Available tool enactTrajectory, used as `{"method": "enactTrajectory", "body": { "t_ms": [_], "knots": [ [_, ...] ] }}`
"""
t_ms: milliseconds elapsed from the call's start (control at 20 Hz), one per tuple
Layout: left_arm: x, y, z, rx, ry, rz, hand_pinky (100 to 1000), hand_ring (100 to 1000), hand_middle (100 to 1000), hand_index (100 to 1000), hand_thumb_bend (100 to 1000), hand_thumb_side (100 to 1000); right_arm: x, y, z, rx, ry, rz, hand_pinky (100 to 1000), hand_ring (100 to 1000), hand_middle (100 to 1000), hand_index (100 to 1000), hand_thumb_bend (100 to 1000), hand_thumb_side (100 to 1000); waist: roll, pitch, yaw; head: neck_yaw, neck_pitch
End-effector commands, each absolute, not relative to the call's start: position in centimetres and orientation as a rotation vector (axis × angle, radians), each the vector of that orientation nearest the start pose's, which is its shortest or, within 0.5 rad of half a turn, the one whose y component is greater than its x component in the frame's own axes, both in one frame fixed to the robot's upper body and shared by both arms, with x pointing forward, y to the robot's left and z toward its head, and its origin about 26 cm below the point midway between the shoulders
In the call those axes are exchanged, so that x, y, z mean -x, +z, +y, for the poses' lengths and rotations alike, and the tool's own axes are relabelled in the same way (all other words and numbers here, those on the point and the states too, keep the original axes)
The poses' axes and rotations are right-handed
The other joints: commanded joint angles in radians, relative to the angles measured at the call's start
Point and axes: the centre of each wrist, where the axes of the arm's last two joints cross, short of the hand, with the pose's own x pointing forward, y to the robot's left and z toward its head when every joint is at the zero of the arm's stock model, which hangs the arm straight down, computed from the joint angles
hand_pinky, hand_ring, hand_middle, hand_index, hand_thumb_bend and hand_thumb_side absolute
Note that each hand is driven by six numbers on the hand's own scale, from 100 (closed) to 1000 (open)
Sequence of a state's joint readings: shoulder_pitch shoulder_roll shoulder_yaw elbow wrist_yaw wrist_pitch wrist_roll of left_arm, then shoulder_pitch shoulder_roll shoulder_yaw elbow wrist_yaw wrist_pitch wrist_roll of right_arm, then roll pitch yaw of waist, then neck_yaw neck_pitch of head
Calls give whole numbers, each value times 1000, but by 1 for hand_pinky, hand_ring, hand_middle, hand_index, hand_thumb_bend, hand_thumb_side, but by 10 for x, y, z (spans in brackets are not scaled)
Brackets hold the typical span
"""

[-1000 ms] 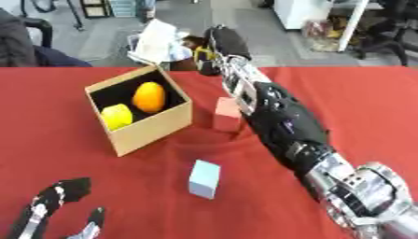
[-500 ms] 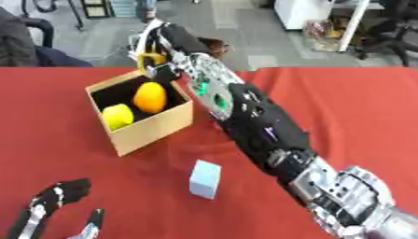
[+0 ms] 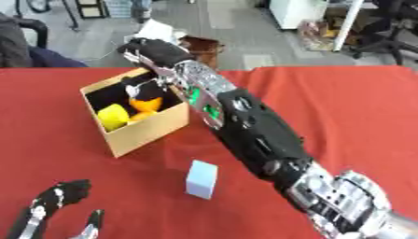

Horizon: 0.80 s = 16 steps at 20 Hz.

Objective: Pick up objects on the table and place them in the box.

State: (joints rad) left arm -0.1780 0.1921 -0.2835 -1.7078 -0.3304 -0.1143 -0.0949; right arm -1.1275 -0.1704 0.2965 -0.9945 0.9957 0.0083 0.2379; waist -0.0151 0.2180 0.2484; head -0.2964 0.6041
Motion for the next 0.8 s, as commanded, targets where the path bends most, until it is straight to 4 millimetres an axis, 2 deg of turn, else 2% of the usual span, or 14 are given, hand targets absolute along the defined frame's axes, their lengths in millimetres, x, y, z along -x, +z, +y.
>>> {"method": "enactTrajectory", "body": {
  "t_ms": [50, 300, 350, 400, 450, 600, 650, 800],
  "knots": [
    [-303, 72, 196, -122, -775, -1941, 780, 742, 713, 829, 288, 357, -468, 270, -114, 997, 1492, -1760, 711, 732, 862, 928, 100, 364, -12, -12, -7, 13, -11],
    [-303, 72, 196, -126, -773, -1940, 780, 742, 713, 829, 288, 357, -466, 275, -116, 988, 1492, -1759, 711, 732, 862, 928, 100, 364, -12, -12, -10, 15, -11],
    [-303, 69, 200, -142, -765, -1929, 781, 743, 713, 829, 286, 360, -467, 270, -119, 989, 1511, -1737, 815, 836, 929, 958, 107, 524, -20, -16, -19, 34, -11],
    [-302, 68, 205, -162, -756, -1920, 781, 743, 713, 829, 286, 360, -466, 264, -125, 987, 1543, -1711, 827, 851, 930, 961, 237, 190, -24, -19, -36, 53, -10],
    [-301, 66, 209, -182, -745, -1915, 781, 743, 713, 829, 286, 360, -467, 256, -134, 978, 1576, -1678, 843, 869, 947, 965, 140, 593, -26, -21, -58, 72, -11],
    [-300, 64, 217, -223, -716, -1905, 781, 743, 713, 829, 287, 360, -465, 238, -166, 950, 1644, -1580, 865, 892, 960, 969, 184, 636, -23, -23, -114, 111, -10],
    [-300, 64, 218, -228, -712, -1904, 781, 743, 713, 829, 288, 360, -464, 235, -177, 942, 1655, -1549, 874, 903, 965, 972, 196, 667, -23, -23, -121, 116, -10],
    [-299, 63, 219, -235, -706, -1902, 781, 743, 713, 829, 286, 360, -457, 231, -207, 923, 1680, -1483, 885, 912, 971, 975, 215, 682, -22, -22, -127, 119, -7]
  ]
}}
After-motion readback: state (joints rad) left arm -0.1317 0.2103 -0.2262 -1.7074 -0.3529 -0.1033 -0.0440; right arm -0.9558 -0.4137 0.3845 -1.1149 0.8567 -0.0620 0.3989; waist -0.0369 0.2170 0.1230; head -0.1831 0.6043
